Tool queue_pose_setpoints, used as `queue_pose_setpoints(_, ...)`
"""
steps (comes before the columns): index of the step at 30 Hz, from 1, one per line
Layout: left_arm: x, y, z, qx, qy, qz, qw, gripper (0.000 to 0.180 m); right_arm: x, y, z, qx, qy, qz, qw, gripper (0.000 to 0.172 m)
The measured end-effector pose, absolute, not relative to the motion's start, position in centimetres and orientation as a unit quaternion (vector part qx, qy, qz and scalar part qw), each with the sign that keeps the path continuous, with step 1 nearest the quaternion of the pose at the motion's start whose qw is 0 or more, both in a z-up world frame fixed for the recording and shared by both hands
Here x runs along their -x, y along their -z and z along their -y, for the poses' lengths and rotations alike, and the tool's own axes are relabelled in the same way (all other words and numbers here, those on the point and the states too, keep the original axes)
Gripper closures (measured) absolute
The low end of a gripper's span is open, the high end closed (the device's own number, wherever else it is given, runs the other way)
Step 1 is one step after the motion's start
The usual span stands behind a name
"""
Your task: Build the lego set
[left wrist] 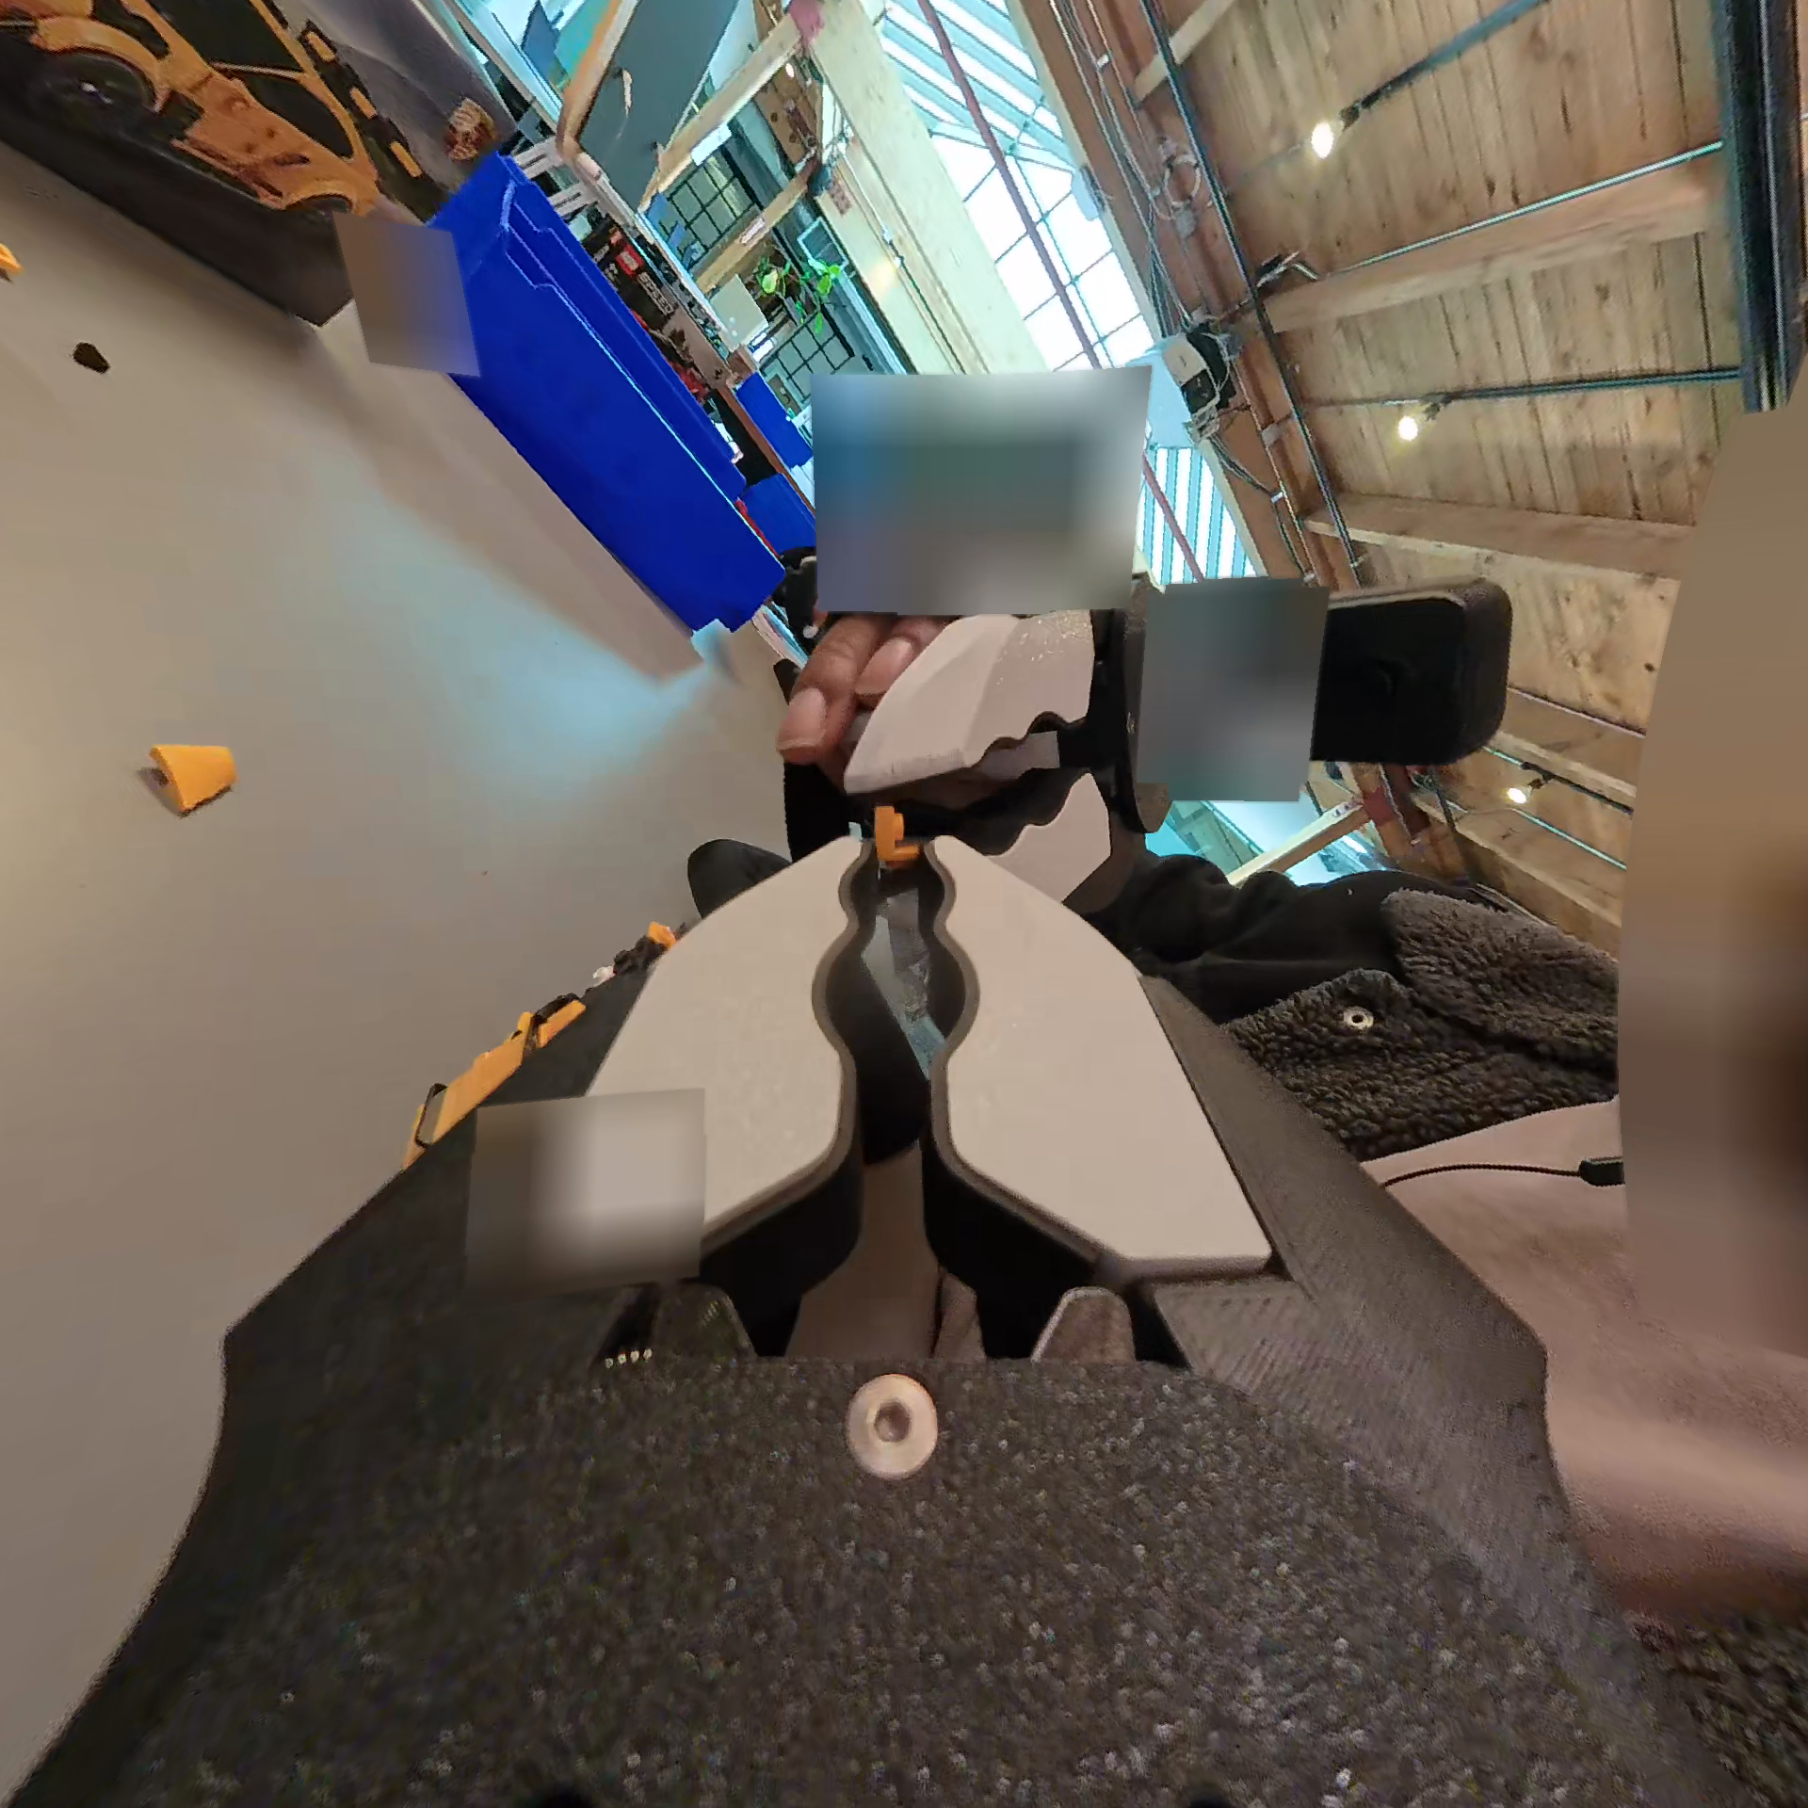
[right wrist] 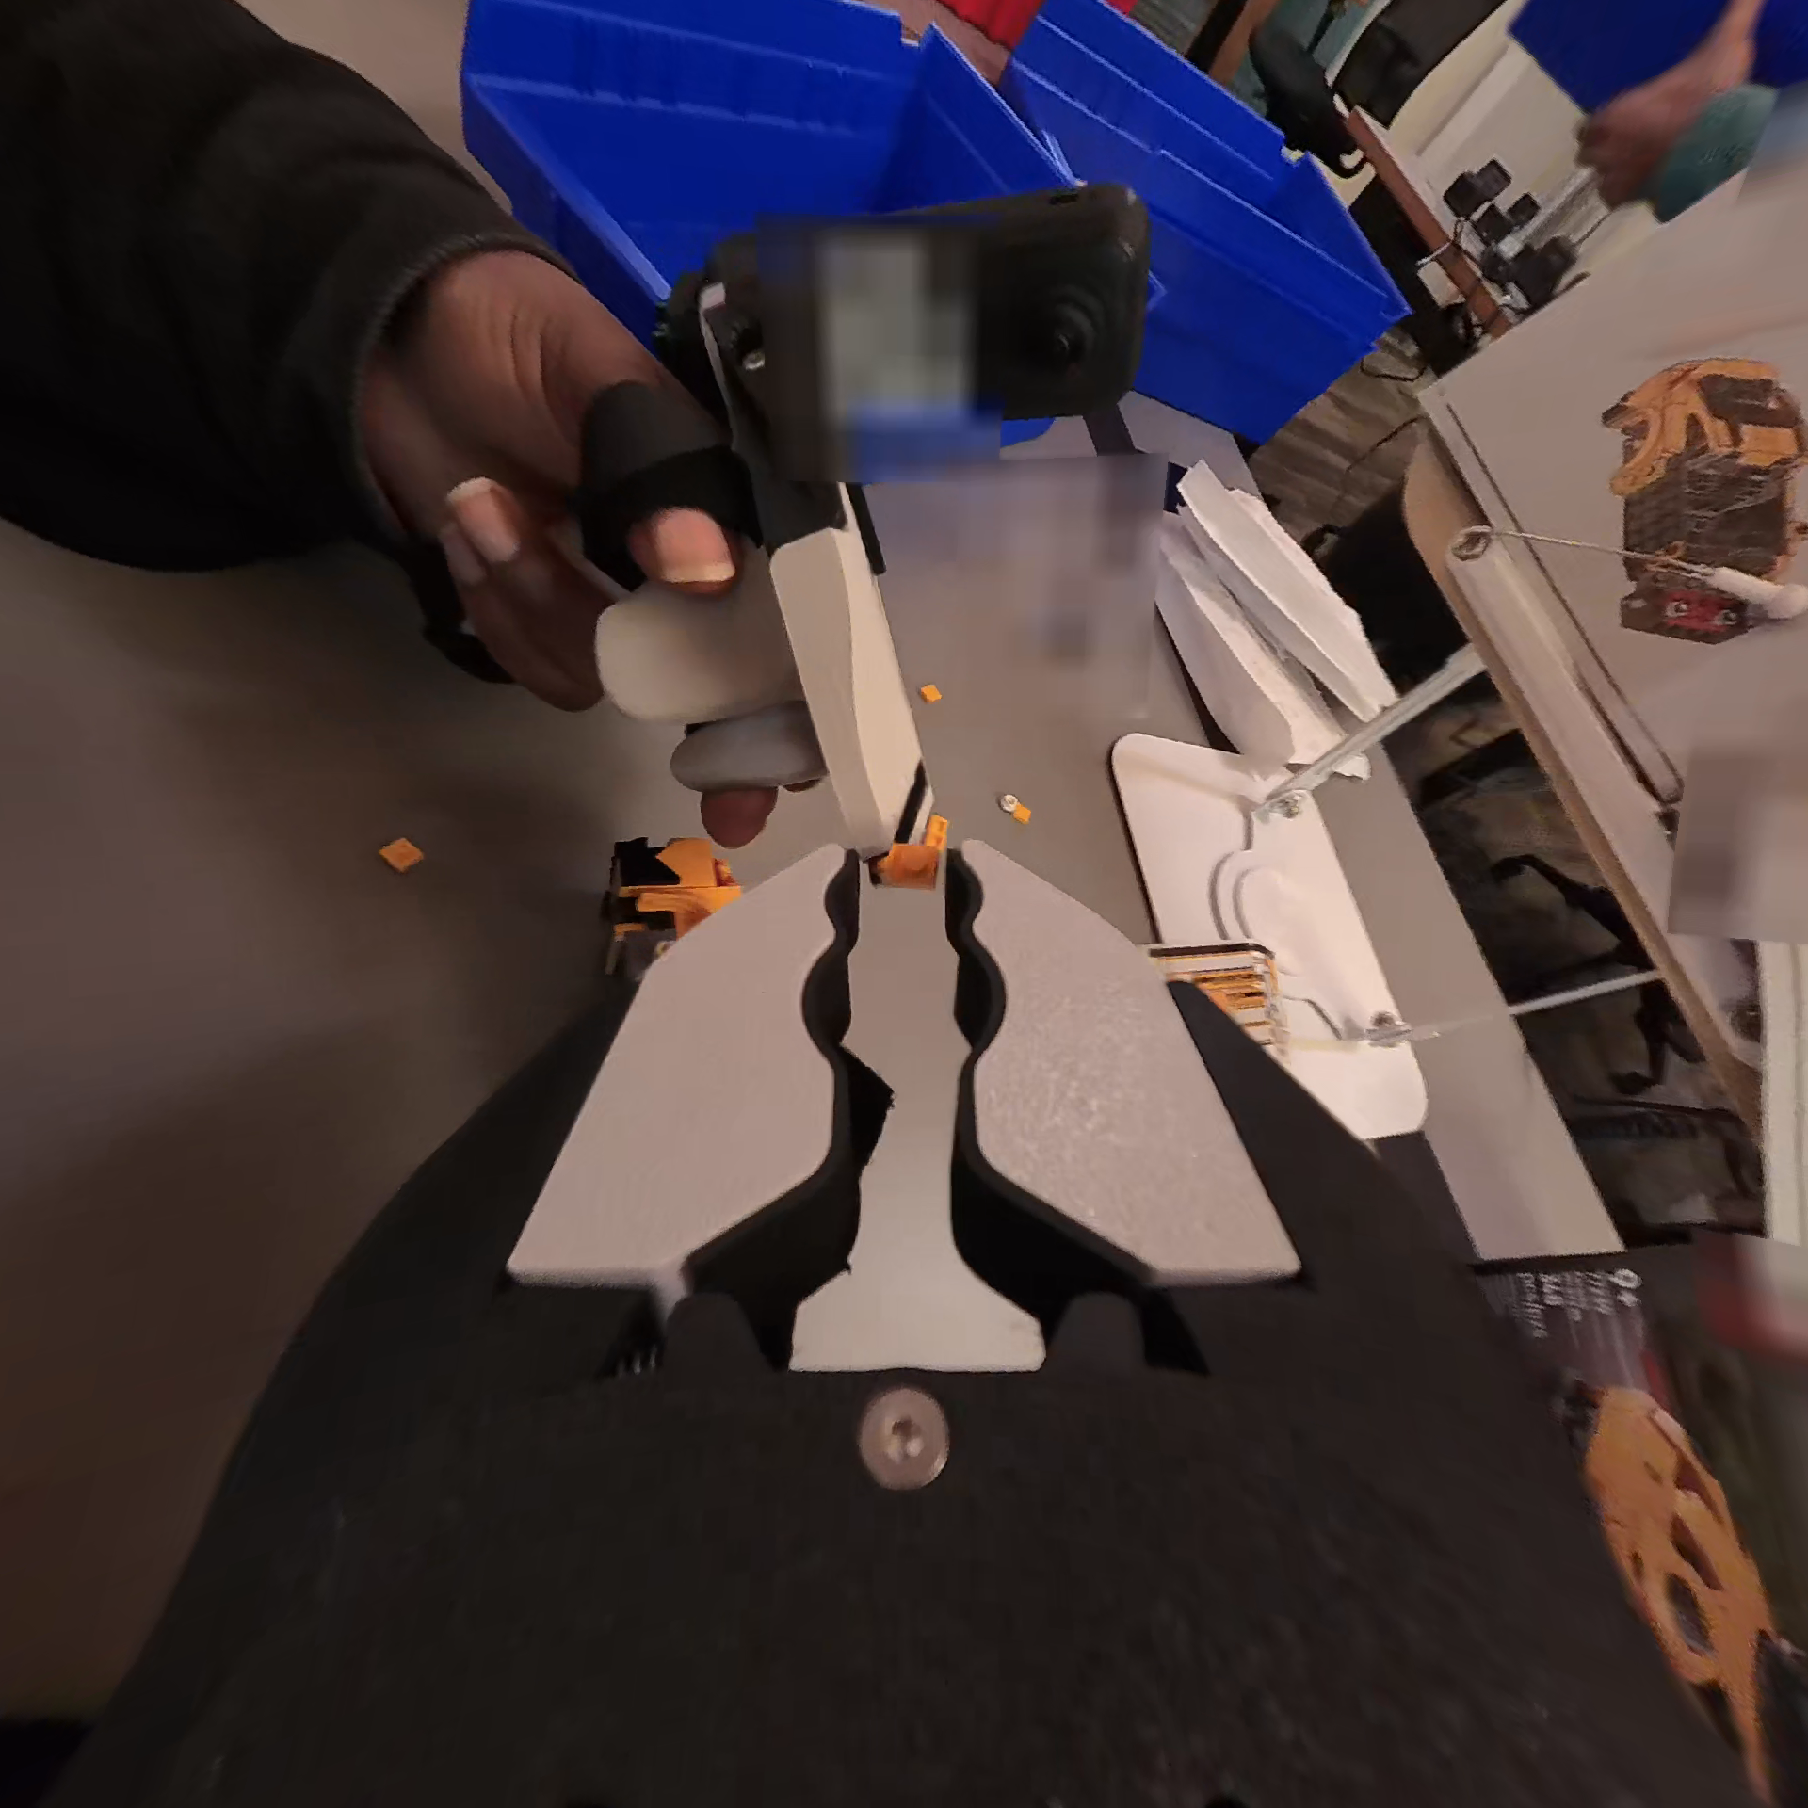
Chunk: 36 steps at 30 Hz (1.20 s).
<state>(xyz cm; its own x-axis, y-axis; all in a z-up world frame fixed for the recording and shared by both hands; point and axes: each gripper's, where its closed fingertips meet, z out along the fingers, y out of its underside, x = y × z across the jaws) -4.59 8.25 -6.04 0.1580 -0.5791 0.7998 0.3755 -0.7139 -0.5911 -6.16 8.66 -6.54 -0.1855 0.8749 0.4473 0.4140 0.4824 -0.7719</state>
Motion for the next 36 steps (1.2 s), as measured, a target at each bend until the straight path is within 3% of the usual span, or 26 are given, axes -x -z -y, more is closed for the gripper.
queue_pose_setpoints(8,4.5,6.2,-8.1,0.663,0.656,-0.067,0.354,0.173,6.1,6.8,-8.3,0.428,-0.244,0.745,0.451,0.158)
queue_pose_setpoints(12,4.8,6.1,-7.8,0.676,0.626,-0.112,0.372,0.156,5.4,6.9,-7.5,0.434,-0.332,0.743,0.387,0.160)
queue_pose_setpoints(17,5.4,6.9,-7.5,0.702,0.556,-0.183,0.405,0.157,4.2,8.4,-7.3,0.449,-0.400,0.738,0.308,0.160)
queue_pose_setpoints(23,5.8,11.5,-7.2,0.772,0.391,-0.308,0.395,0.153,3.4,11.8,-6.5,0.448,-0.364,0.778,0.247,0.160)
queue_pose_setpoints(31,5.8,13.3,-6.0,0.766,0.347,-0.387,0.378,0.124,4.0,13.3,-6.1,0.439,-0.317,0.805,0.242,0.160)
queue_pose_setpoints(36,5.7,15.0,-6.1,0.772,0.298,-0.420,0.373,0.120,4.1,13.7,-6.3,0.438,-0.292,0.816,0.239,0.160)
